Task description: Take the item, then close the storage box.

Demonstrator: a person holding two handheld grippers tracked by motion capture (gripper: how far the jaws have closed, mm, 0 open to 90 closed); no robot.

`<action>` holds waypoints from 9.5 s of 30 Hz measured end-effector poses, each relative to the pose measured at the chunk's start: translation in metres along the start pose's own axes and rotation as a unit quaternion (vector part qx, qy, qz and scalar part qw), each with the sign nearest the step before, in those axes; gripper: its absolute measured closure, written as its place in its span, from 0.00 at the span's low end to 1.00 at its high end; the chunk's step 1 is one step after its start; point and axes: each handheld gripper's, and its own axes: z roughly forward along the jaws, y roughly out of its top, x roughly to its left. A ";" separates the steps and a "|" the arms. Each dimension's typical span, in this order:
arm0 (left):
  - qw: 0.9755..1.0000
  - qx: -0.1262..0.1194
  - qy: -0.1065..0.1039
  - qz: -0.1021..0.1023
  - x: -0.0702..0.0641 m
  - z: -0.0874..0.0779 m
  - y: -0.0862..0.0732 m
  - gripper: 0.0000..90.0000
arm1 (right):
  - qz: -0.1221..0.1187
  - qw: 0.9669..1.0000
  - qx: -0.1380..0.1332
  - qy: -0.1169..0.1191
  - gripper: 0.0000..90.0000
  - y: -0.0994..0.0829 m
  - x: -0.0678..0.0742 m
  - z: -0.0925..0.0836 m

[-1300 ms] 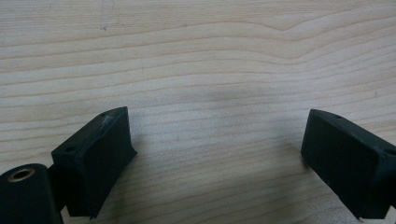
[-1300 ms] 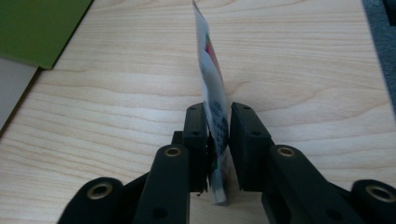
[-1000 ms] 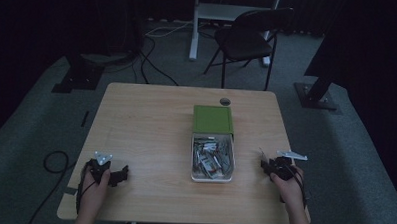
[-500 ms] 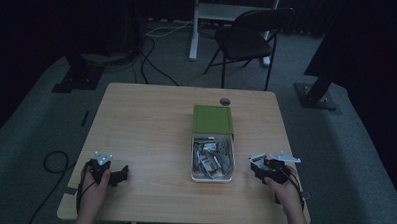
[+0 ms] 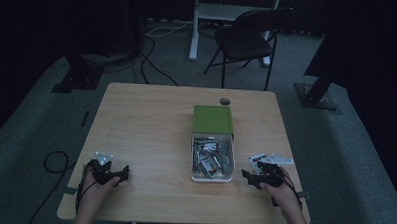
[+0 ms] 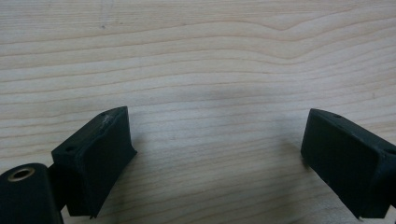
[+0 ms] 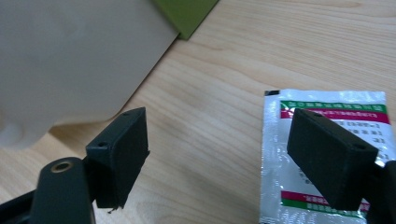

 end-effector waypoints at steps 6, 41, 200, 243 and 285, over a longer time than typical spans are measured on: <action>0.999 0.000 -0.032 0.035 -0.005 -0.001 -0.001 0.11 | -0.016 1.000 0.008 0.011 0.20 -0.003 0.004 0.002; 0.974 -0.028 -0.164 0.151 -0.088 -0.018 0.013 0.11 | -0.076 0.995 0.001 0.057 0.16 -0.006 0.016 -0.005; 0.948 -0.116 -0.243 0.167 -0.161 0.024 0.112 0.11 | -0.043 0.996 -0.075 0.032 0.15 0.068 0.015 0.017; 0.955 -0.125 -0.216 0.159 -0.162 0.040 0.128 0.11 | -0.016 0.996 -0.087 0.005 0.14 0.083 0.005 0.035; 0.954 -0.122 -0.233 0.141 -0.165 0.033 0.121 0.11 | -0.009 0.996 -0.084 -0.001 0.16 0.074 0.003 0.027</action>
